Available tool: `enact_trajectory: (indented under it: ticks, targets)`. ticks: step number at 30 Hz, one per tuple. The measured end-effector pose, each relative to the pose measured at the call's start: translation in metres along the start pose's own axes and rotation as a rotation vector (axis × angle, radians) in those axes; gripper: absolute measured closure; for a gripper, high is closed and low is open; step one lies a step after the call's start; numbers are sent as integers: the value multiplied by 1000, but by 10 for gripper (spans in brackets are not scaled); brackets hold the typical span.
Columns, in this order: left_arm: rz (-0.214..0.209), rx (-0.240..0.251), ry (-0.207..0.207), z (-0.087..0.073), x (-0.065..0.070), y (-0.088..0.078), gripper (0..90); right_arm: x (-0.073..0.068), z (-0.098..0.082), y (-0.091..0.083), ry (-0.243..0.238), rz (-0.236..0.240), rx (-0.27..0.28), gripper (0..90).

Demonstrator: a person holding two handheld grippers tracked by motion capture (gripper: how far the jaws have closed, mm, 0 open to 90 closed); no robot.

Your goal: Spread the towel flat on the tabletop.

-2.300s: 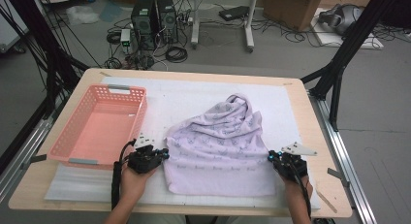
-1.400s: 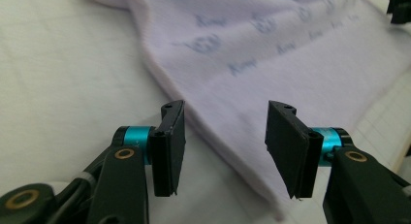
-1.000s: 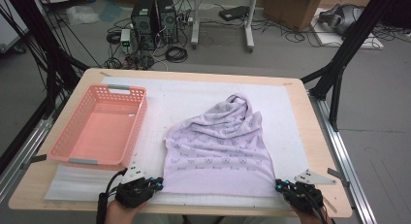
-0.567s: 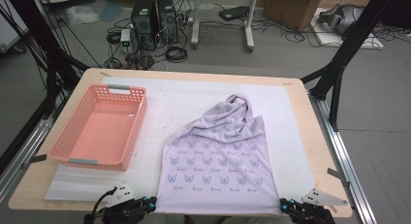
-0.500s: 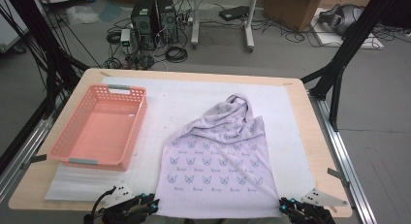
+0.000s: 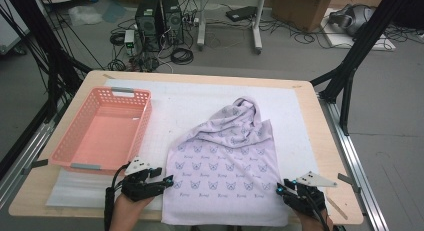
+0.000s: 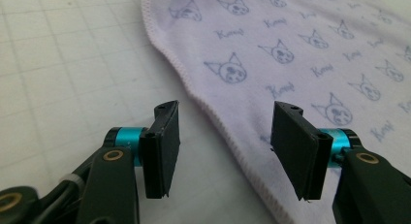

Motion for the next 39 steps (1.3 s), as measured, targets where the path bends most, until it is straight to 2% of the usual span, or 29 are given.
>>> enact_trajectory:
  ticks: [1, 2, 3, 7, 13, 15, 16, 17, 18, 19, 21, 23, 27, 30, 32, 34, 35, 36, 37, 39]
  targets:
    - [20, -6, 37, -2, 3, 0, 535, -3, -1, -1, -4, 27, -4, 869]
    - [33, -14, 80, -4, 6, -1, 717, -6, -2, -2, -21, 25, -6, 872]
    - [13, -23, 83, -6, 10, -2, 876, -8, -3, -4, -32, 23, -12, 876]
    - [-8, -32, 63, -16, 15, -16, 879, -10, -12, -16, -36, 50, -28, 881]
    - [-60, -49, 71, -37, 28, -46, 879, -16, -27, -39, -57, 92, -47, 882]
    - [-71, -54, 89, -40, 32, -51, 878, -22, -34, -46, -67, 115, -64, 882]
    - [-79, -44, 80, -40, 33, -52, 869, -25, -38, -48, -59, 139, -83, 874]
    - [-85, -37, 67, -39, 32, -52, 805, -28, -40, -49, -60, 156, -88, 852]
    - [-89, -26, 45, -35, 30, -50, 685, -28, -39, -49, -62, 148, -75, 781]
    - [-89, -8, 27, -31, 28, -47, 622, -26, -36, -49, -54, 144, -58, 725]
    - [-78, 30, -2, -20, 23, -41, 549, -23, -24, -48, -23, 136, -1, 665]
    - [-70, 50, -10, -10, 19, -34, 488, -20, -13, -44, -14, 110, 38, 630]
    - [-46, 45, -17, 4, 9, -15, 470, -10, 4, -26, 1, 39, 56, 576]
    - [-57, 11, -38, 9, 6, 2, 454, -1, 10, -10, 9, -12, 40, 553]
    - [-61, -11, -29, 9, 8, 11, 451, 3, 12, -1, 18, -26, 29, 555]
    - [-52, -14, 7, 10, 11, 17, 462, 5, 11, 7, 19, -28, 6, 615]
    - [-37, -22, 36, 10, 12, 18, 526, 4, 10, 11, 13, -20, -10, 647]
    - [-9, -26, 58, 9, 12, 18, 648, 3, 10, 11, 7, -17, 5, 789]
    - [-15, -29, 60, 7, 13, 17, 814, 0, 10, 11, 7, 25, 6, 865]
    - [-19, -33, 60, 4, 15, 13, 844, -4, 8, 9, -24, 14, -2, 877]
Point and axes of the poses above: each handheld gripper's, and its own axes: y roughly forward along the jaws, z roughly out of its top, x roughly to its right, the point moved 9 cm from there along y, roughly forward along the jaws
